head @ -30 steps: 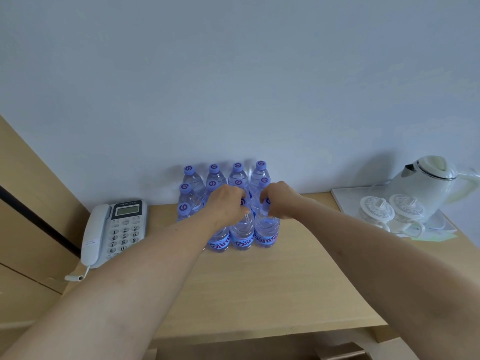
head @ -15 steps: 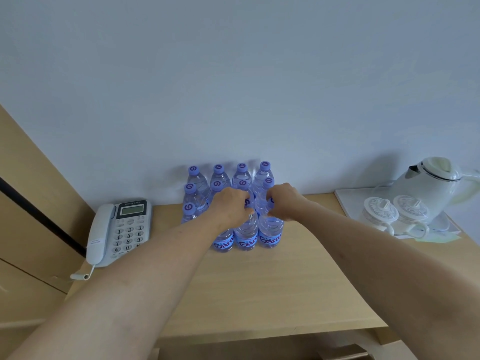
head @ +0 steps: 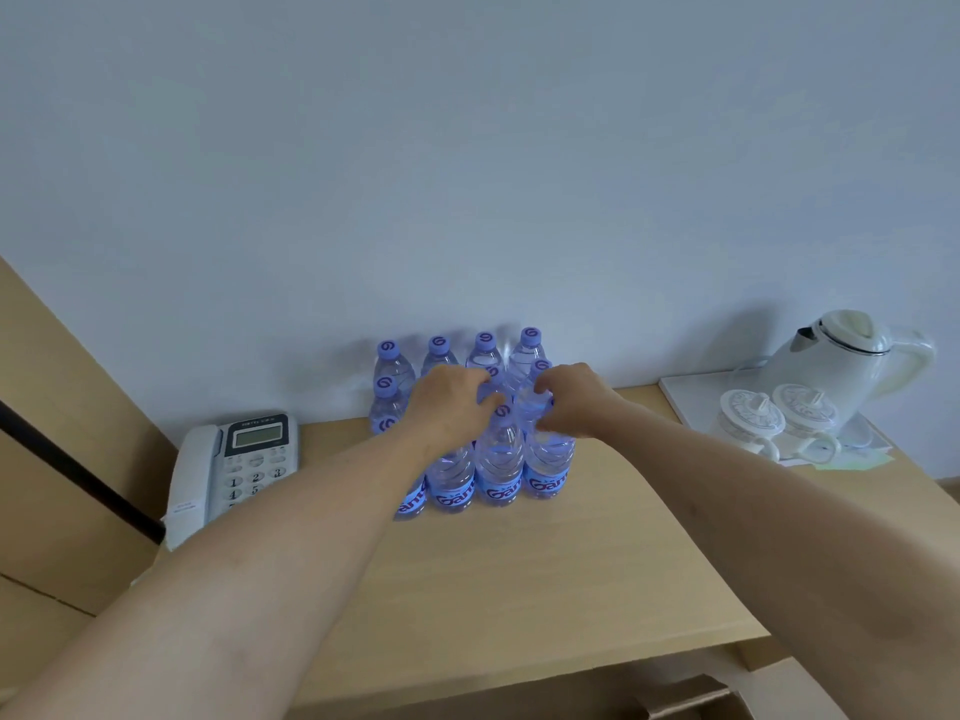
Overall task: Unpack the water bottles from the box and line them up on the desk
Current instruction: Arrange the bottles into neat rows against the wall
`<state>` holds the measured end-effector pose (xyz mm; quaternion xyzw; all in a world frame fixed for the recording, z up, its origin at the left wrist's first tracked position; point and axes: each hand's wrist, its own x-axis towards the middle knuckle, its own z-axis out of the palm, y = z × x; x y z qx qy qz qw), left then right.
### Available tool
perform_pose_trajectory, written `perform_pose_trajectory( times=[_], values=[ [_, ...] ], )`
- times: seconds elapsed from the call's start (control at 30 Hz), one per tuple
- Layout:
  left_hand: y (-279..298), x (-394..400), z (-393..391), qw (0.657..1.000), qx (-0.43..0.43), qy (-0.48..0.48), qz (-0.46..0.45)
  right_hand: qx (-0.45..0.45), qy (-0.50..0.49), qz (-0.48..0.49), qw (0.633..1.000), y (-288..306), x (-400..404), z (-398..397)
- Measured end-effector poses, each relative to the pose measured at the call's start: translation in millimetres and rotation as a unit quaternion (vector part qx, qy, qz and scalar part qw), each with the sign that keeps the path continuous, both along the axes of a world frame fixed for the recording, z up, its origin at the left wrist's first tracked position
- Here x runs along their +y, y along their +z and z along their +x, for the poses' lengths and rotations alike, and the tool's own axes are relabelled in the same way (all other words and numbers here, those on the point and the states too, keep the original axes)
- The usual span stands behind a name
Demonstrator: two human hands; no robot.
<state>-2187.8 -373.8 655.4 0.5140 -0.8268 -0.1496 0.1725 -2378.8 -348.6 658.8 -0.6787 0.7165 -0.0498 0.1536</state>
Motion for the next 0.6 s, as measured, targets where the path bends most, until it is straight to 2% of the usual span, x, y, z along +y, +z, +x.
perform_pose_trajectory(
  times=[0.23,0.6],
  values=[
    [22,-22,57,0.999,0.012,0.014,-0.050,-0.004,-0.026,-0.091,0.996,23,-24,54],
    [0,-57,160,0.996,0.004,0.090,-0.008,-0.022,0.027,-0.075,0.997,13,-56,160]
  ],
)
